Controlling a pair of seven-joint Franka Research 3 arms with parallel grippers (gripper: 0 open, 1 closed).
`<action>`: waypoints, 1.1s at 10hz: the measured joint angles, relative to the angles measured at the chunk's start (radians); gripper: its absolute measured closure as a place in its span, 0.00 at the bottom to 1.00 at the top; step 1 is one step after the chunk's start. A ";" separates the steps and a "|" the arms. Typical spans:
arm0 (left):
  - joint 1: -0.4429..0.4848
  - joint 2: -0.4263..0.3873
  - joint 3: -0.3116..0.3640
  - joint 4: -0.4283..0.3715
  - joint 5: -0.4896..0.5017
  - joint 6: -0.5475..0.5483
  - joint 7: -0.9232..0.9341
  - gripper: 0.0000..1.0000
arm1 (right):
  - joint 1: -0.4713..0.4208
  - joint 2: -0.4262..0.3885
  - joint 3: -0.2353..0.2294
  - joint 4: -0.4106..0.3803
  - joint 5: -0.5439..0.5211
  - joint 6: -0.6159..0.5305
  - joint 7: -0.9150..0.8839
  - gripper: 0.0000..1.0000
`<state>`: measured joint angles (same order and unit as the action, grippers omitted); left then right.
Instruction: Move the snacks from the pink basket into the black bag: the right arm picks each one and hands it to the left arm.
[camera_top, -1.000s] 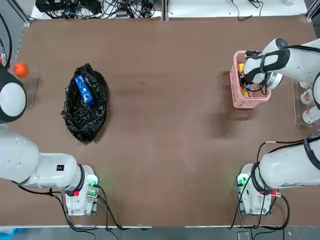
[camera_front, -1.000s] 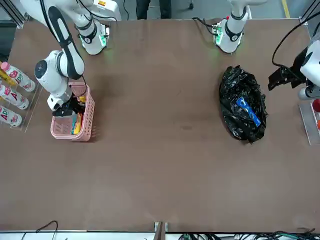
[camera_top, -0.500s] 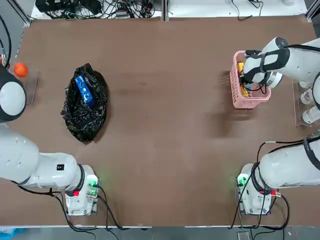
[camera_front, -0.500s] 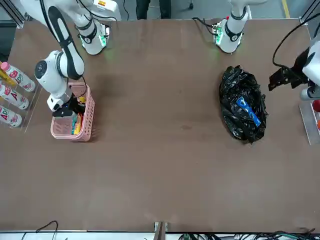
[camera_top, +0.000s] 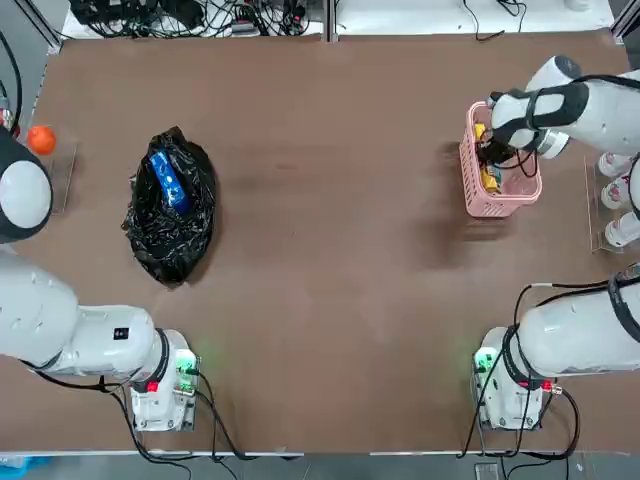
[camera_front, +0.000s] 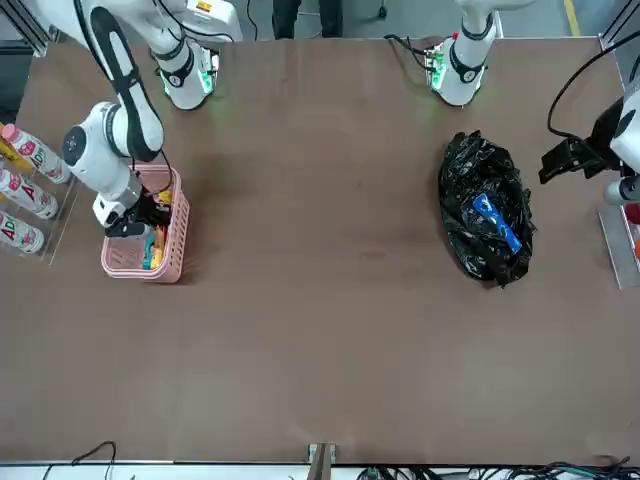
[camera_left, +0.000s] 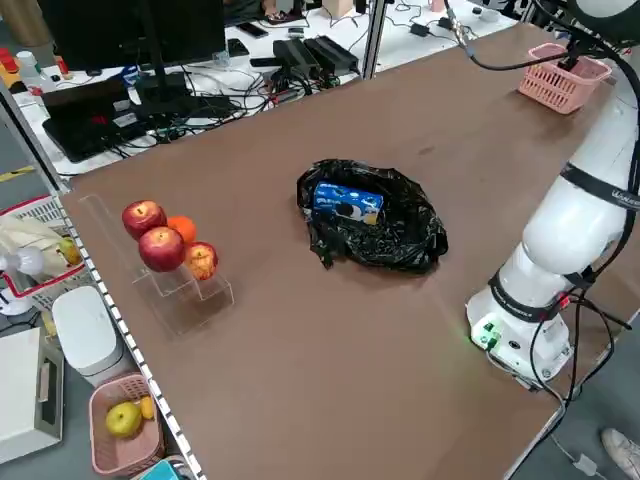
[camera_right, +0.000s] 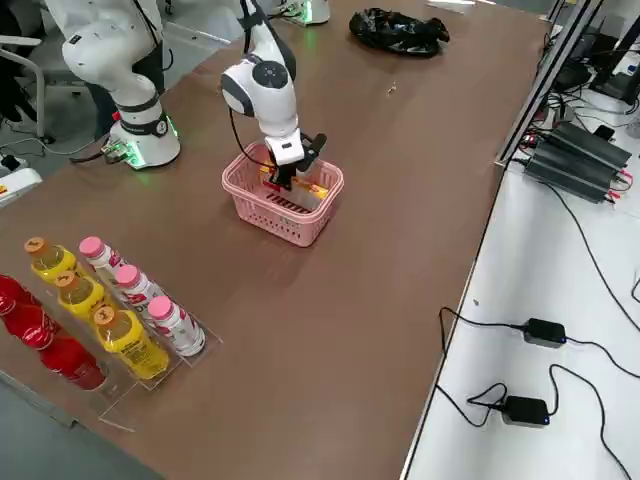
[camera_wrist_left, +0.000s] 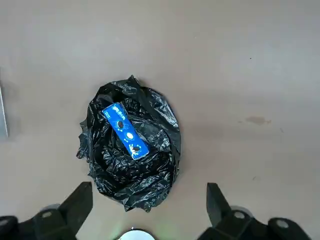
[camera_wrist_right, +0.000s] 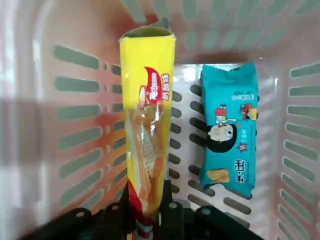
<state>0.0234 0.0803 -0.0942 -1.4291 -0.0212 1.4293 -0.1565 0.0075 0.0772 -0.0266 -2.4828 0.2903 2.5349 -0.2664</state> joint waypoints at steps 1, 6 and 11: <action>0.000 0.000 0.000 0.000 0.000 0.000 0.000 0.00 | -0.011 -0.010 -0.002 0.029 0.000 -0.057 -0.005 0.76; 0.001 0.001 0.000 0.000 -0.001 0.000 0.000 0.00 | -0.032 -0.058 -0.007 0.080 -0.001 -0.191 -0.076 0.76; 0.002 0.005 -0.001 0.000 -0.002 0.000 0.000 0.00 | -0.099 -0.068 -0.011 0.192 -0.018 -0.383 -0.148 0.76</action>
<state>0.0253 0.0856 -0.0948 -1.4291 -0.0230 1.4293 -0.1565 -0.0914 0.0094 -0.0371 -2.2911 0.2721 2.1524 -0.4142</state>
